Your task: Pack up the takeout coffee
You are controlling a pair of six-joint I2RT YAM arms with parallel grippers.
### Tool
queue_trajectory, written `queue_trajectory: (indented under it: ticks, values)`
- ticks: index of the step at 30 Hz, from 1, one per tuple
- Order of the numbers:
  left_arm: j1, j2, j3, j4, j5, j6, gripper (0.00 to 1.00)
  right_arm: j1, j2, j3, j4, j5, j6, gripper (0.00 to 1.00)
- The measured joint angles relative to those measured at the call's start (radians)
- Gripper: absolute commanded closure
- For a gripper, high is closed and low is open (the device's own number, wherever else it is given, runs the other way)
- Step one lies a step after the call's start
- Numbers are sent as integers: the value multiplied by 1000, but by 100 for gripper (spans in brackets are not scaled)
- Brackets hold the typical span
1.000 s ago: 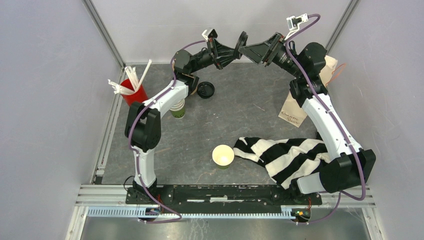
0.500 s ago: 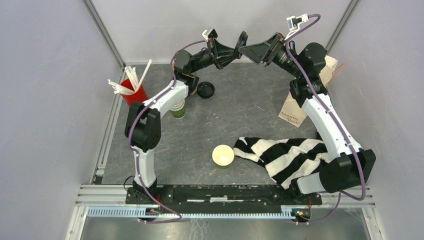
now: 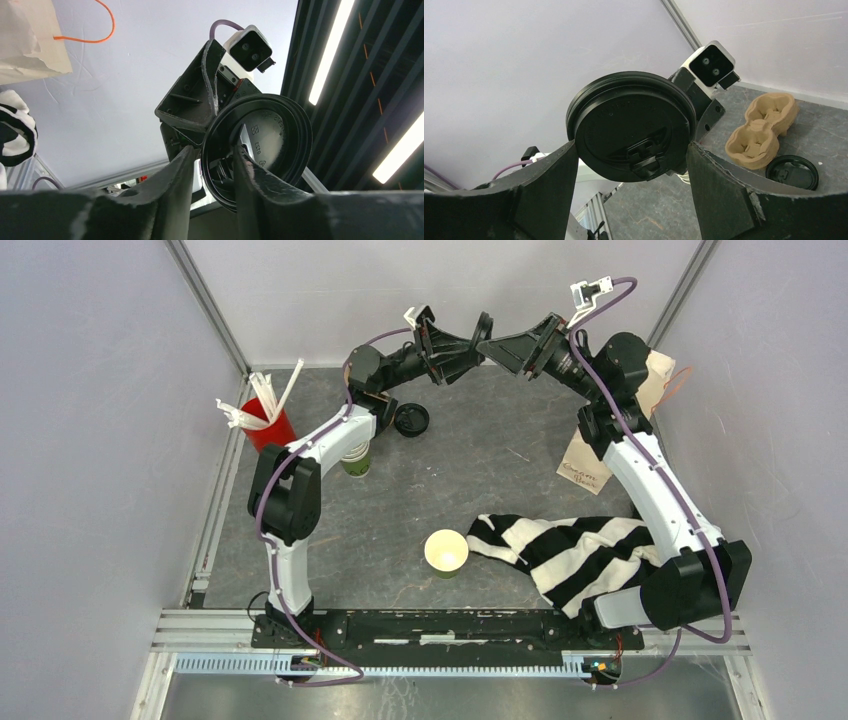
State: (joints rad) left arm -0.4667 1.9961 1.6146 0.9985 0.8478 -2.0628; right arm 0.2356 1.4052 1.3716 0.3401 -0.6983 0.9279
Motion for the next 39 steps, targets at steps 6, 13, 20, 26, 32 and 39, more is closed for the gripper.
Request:
queue_trajectory:
  ticks: [6, 13, 20, 26, 32, 39]
  values:
    - [0, -61, -64, -16, 0, 8, 28, 0, -39, -37, -9, 3, 2, 21]
    - [12, -253, -230, -266, -9, 202, 6, 0, -131, -50, -124, 3, -61, 21]
    - [48, -469, -235, -1042, -127, 711, 3, -2, -328, -112, -520, 29, -273, 22]
    - [52, -652, -265, -1467, -243, 1018, 3, 2, -502, -270, -785, 31, -406, 25]
    - [52, -868, -488, -1567, -268, 1060, 3, 152, -447, -285, -952, 109, -483, 25]
    - [52, -895, -611, -1574, -272, 1064, 4, 367, -332, -294, -1049, 231, -529, 24]
